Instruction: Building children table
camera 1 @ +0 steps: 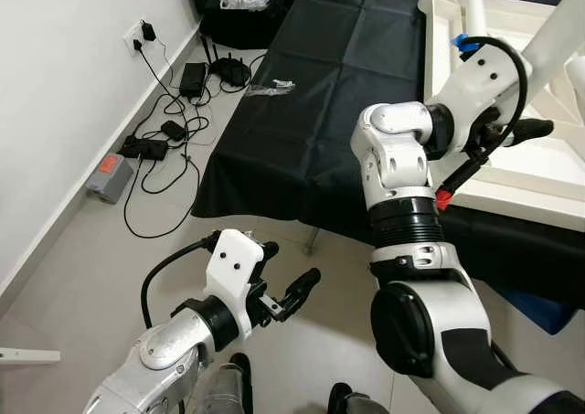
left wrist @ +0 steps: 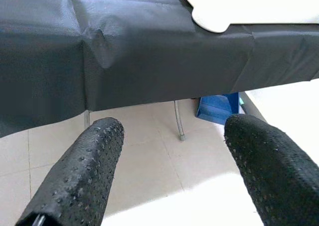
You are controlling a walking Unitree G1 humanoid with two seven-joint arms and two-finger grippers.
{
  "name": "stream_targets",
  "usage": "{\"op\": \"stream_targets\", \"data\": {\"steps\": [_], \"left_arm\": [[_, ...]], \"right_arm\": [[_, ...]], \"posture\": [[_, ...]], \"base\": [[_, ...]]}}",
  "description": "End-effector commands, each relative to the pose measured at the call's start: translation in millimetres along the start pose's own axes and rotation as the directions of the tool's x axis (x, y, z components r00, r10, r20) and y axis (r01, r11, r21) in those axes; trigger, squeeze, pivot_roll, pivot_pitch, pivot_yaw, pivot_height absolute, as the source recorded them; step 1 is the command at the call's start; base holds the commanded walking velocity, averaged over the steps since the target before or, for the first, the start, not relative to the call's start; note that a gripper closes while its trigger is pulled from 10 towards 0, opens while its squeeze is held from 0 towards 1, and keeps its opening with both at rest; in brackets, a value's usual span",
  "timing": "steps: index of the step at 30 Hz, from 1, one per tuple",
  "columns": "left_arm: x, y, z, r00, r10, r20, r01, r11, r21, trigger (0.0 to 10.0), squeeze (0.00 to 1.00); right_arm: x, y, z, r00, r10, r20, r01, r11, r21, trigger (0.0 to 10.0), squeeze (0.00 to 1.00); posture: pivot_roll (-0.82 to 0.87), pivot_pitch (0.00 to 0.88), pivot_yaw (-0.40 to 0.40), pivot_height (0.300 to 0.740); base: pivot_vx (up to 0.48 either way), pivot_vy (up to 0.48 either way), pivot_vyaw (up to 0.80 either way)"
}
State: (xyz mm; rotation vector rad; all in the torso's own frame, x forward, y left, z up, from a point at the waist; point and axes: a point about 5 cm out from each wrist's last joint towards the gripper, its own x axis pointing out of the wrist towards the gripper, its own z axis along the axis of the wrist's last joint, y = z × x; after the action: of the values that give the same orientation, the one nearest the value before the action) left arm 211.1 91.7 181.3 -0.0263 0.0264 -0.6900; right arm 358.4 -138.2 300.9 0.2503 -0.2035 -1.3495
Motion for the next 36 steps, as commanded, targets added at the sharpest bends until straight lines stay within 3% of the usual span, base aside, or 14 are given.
{"op": "stream_targets", "data": {"steps": [1, 2, 5, 10, 29, 30, 32, 35, 36], "left_arm": [[-0.9, -1.5, -5, 1.000, -0.006, -0.023, 0.006, 1.000, -0.017, 10.0, 0.00], [-0.9, -1.5, -5, 1.000, -0.006, -0.023, 0.006, 1.000, -0.017, 10.0, 0.00], [-0.8, 0.0, -5, 1.000, -0.003, -0.023, 0.003, 1.000, -0.014, 10.0, 0.00], [-0.3, 0.7, -5, 1.000, -0.002, -0.022, 0.002, 1.000, -0.013, 10.0, 0.00], [1.9, 2.1, -7, 1.000, 0.001, -0.021, -0.001, 1.000, -0.012, 10.0, 0.00], [2.1, 2.0, -7, 1.000, 0.001, -0.021, -0.001, 1.000, -0.012, 10.0, 0.00], [3.2, 2.6, -6, 1.000, 0.002, -0.017, -0.002, 1.000, -0.012, 10.0, 0.00], [3.4, 2.8, -6, 1.000, 0.002, -0.017, -0.003, 1.000, -0.012, 10.0, 0.00], [3.6, 3.1, -6, 1.000, 0.003, -0.016, -0.003, 1.000, -0.009, 10.0, 0.00]], "right_arm": [[7.1, -9.4, -33, 0.995, -0.034, -0.099, 0.023, 0.993, -0.113, 10.0, 0.00], [7.1, -9.4, -33, 0.995, -0.034, -0.099, 0.023, 0.993, -0.113, 10.0, 0.00], [7.5, -3.2, -5, 0.998, -0.020, -0.062, 0.018, 0.999, -0.037, 10.0, 0.00], [7.8, 0.0, 14, 0.999, -0.013, -0.048, 0.013, 1.000, 0.002, 10.0, 0.00], [4.8, 5.1, 59, 0.994, 0.100, -0.043, -0.094, 0.987, 0.129, 10.0, 0.00], [4.3, 5.8, 62, 0.991, 0.131, -0.029, -0.125, 0.981, 0.146, 10.0, 0.00], [1.6, 10.8, 64, 0.959, 0.283, -0.016, -0.270, 0.931, 0.246, 10.0, 0.00], [0.9, 12.0, 64, 0.948, 0.319, -0.012, -0.304, 0.913, 0.271, 10.0, 0.00], [0.4, 12.8, 64, 0.929, 0.370, 0.002, -0.352, 0.883, 0.311, 10.0, 0.00]], "posture": [[0.20, 0.365, -0.005, 0.740], [0.20, 0.365, -0.005, 0.740], [0.20, 0.365, -0.004, 0.740], [0.20, 0.365, -0.004, 0.740], [0.19, 0.350, -0.006, 0.740], [0.19, 0.350, -0.007, 0.740], [0.19, 0.342, -0.006, 0.740], [0.19, 0.342, -0.006, 0.740], [0.19, 0.338, -0.005, 0.740]], "base": [[0.000, 0.000, 0.00], [0.000, 0.000, 0.00], [0.000, 0.000, 0.00], [0.000, 0.000, 0.00], [0.000, 0.000, 0.00], [0.000, 0.000, 0.00], [0.000, 0.000, 0.00], [0.000, 0.000, 0.00], [0.000, 0.000, 0.00]]}}
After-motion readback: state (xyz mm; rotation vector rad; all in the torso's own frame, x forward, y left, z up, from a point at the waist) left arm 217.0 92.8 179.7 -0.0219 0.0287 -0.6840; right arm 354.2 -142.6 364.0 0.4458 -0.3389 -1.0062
